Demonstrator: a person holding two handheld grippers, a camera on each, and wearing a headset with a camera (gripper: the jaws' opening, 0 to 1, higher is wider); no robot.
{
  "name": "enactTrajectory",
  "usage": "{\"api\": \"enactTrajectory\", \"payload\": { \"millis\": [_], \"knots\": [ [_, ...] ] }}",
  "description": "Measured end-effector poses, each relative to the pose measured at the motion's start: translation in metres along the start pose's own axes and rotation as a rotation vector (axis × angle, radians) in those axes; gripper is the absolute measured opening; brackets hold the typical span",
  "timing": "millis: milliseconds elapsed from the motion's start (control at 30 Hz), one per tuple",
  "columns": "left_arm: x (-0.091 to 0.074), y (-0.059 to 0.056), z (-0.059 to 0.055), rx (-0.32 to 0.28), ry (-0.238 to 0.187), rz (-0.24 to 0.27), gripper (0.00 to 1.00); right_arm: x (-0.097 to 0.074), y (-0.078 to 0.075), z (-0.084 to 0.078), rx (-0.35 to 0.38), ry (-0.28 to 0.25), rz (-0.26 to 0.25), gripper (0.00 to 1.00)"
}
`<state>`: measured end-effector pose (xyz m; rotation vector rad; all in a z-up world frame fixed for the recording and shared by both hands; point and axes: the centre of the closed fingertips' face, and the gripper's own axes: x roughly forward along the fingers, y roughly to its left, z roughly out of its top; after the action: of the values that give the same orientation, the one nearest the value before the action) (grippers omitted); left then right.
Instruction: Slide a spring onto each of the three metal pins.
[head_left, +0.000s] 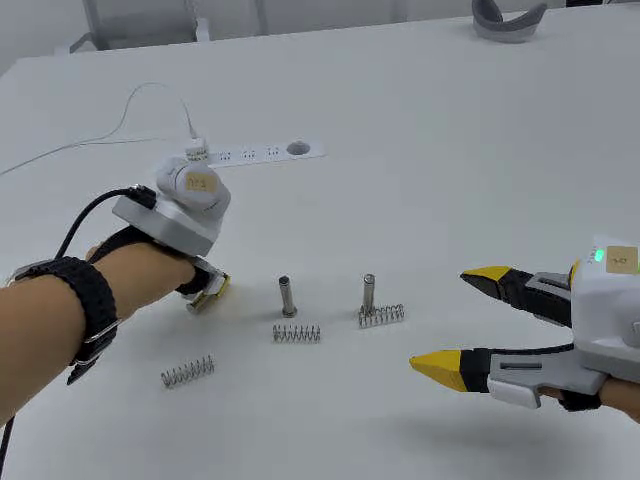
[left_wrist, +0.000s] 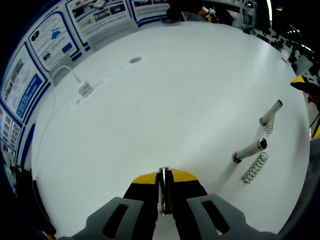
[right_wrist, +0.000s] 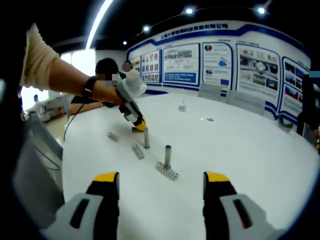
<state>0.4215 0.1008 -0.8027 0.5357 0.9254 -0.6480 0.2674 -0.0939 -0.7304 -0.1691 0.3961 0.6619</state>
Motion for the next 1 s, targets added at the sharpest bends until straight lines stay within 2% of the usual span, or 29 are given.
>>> {"api": "enactTrajectory", "payload": {
  "millis": [167, 300, 333, 400, 667, 1000],
  "knots": [
    [-0.001, 0.001, -0.001, 0.000, -0.010, 0.014, 0.07, 0.000, 0.001, 0.001, -0.001, -0.003, 0.000, 0.70],
    [-0.002, 0.004, 0.000, 0.001, -0.042, 0.031, 0.06, -0.001, 0.000, 0.003, -0.003, -0.007, -0.003, 0.70],
    [-0.003, 0.005, 0.002, -0.004, -0.064, 0.037, 0.06, -0.001, 0.000, 0.003, -0.003, -0.007, -0.004, 0.70],
    [-0.006, 0.005, 0.004, -0.022, -0.078, 0.027, 0.06, -0.002, -0.001, 0.003, -0.003, -0.008, -0.006, 0.70],
    [-0.025, 0.004, 0.011, -0.034, -0.133, 0.019, 0.06, 0.001, 0.001, 0.005, -0.013, -0.003, 0.001, 0.70],
    [-0.043, 0.004, 0.004, -0.055, -0.170, 0.022, 0.06, 0.002, 0.004, 0.007, -0.025, -0.002, 0.009, 0.70]
  ]
}}
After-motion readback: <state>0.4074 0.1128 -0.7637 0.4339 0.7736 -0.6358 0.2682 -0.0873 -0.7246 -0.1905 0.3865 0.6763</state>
